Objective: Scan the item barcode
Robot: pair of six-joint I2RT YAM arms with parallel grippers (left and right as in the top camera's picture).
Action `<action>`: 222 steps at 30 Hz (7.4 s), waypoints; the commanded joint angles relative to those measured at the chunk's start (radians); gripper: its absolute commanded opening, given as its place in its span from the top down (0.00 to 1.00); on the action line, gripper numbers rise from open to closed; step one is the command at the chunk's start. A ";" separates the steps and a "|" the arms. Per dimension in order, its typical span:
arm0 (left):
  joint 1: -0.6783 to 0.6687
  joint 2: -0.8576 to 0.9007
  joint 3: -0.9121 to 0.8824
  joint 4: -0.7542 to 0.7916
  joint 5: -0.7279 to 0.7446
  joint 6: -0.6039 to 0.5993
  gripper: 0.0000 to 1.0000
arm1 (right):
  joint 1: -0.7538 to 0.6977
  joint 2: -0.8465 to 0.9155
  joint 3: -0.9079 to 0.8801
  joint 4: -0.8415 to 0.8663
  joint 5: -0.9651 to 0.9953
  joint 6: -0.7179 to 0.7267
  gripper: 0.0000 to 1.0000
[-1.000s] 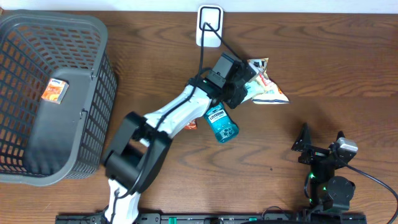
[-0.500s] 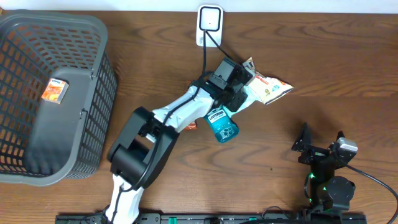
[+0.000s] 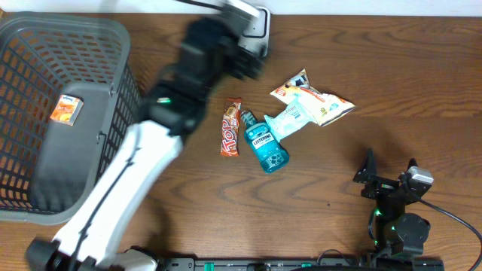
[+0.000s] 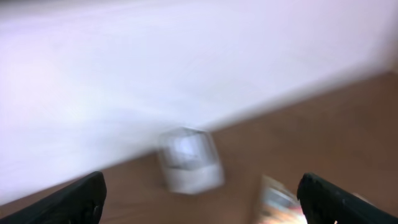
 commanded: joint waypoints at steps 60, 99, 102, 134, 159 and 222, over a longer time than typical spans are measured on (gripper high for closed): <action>0.771 0.575 -0.039 -0.273 -0.411 -0.997 0.02 | -0.002 -0.005 -0.002 -0.003 0.009 -0.014 0.01; 0.771 0.505 -0.038 -0.272 -0.369 -0.724 0.46 | -0.002 -0.005 -0.002 -0.003 0.009 -0.014 0.01; 0.771 0.420 -0.038 -0.272 -0.368 -0.721 0.46 | -0.002 -0.005 -0.002 -0.003 0.009 -0.014 0.01; 0.108 0.124 -0.038 -0.108 0.166 -0.456 0.46 | -0.002 -0.005 -0.002 -0.003 0.009 -0.014 0.01; -0.297 0.422 -0.038 -0.116 0.211 -0.175 0.46 | -0.002 -0.005 -0.002 -0.003 0.009 -0.014 0.01; 0.258 -0.014 0.093 0.391 -0.187 0.109 0.00 | -0.002 -0.005 -0.002 -0.003 0.009 -0.014 0.01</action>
